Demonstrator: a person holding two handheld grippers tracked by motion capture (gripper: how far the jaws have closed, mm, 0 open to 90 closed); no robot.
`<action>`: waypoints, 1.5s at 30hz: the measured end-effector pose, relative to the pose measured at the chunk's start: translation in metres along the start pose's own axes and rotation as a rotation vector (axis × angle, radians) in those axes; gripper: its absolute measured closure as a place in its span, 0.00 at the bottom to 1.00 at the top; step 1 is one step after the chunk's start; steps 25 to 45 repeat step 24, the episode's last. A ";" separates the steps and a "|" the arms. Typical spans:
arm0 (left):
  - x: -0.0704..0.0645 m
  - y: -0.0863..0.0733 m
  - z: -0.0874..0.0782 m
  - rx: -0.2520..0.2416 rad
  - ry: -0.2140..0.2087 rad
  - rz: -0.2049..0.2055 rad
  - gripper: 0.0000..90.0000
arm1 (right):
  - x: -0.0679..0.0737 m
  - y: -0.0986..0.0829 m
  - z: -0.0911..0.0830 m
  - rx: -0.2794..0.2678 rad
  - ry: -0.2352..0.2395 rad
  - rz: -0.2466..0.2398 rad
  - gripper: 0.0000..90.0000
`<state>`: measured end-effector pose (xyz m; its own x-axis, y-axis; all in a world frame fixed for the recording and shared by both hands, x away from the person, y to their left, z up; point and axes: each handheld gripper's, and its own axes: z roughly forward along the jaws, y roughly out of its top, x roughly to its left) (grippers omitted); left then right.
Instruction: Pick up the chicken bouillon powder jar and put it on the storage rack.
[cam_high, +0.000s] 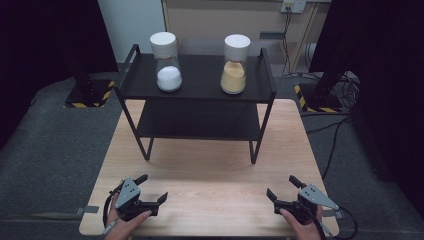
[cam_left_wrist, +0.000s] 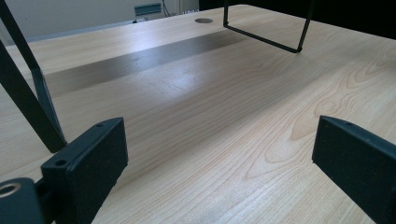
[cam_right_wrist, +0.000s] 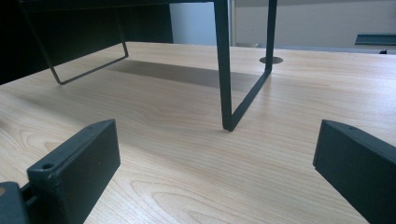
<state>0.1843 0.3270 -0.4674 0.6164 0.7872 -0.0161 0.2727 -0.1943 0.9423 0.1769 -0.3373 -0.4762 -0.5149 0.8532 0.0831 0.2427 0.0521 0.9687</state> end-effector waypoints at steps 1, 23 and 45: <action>0.000 0.000 0.000 0.001 -0.001 0.000 0.03 | 0.000 0.000 0.000 0.000 0.000 0.000 0.01; -0.001 0.000 0.001 0.003 -0.003 0.004 0.03 | 0.000 0.000 0.000 0.001 0.005 -0.001 0.01; -0.001 0.000 0.001 0.003 -0.003 0.005 0.03 | 0.000 0.000 0.000 -0.001 0.006 0.000 0.01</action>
